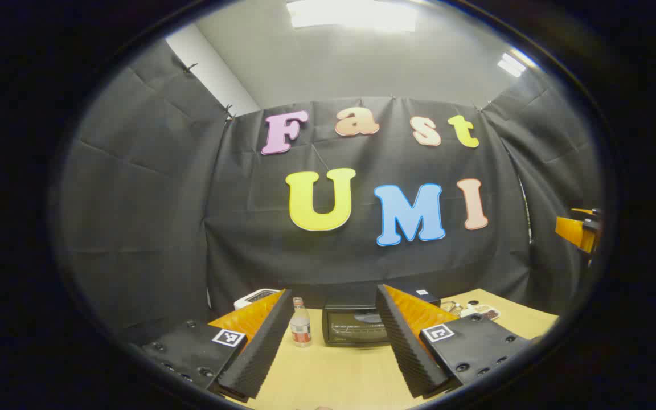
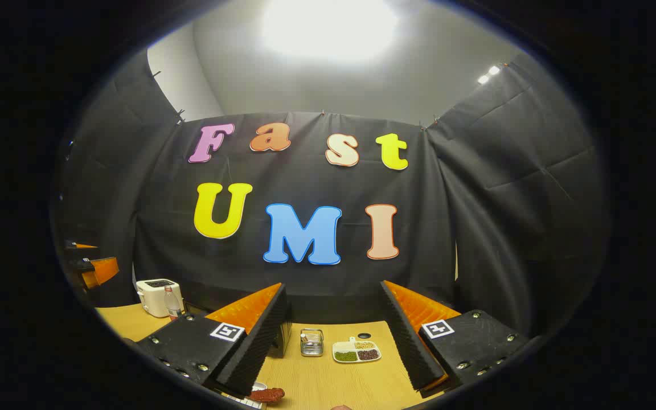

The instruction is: Open the electric oven with the left hand, put the food in, and close the electric oven.

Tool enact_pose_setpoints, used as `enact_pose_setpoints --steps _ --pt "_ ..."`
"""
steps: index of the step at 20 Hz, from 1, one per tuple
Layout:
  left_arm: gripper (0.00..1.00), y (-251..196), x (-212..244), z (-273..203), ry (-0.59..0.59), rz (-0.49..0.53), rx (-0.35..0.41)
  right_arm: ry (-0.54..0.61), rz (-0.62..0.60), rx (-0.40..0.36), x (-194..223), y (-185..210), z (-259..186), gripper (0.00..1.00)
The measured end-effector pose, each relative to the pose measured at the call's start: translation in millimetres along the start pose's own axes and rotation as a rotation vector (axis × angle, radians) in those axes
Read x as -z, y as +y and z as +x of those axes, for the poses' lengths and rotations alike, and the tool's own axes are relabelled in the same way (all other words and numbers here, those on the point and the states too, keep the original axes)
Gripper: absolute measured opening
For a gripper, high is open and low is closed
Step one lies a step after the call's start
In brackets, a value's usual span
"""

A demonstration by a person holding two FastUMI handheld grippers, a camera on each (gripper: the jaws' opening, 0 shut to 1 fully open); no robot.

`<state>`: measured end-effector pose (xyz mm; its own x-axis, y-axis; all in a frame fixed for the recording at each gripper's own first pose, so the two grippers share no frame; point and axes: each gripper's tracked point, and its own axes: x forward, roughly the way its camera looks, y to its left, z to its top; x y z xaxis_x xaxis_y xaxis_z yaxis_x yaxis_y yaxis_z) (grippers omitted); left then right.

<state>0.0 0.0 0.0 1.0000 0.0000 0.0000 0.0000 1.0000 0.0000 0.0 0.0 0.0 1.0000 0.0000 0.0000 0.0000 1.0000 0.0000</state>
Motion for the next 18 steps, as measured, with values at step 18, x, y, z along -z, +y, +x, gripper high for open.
enact_pose_setpoints --steps 18 --pt "1.0 -26 3 3 0.008 0.014 0.005 0.019 0.006 -0.021 10 -25 -6 0.97"
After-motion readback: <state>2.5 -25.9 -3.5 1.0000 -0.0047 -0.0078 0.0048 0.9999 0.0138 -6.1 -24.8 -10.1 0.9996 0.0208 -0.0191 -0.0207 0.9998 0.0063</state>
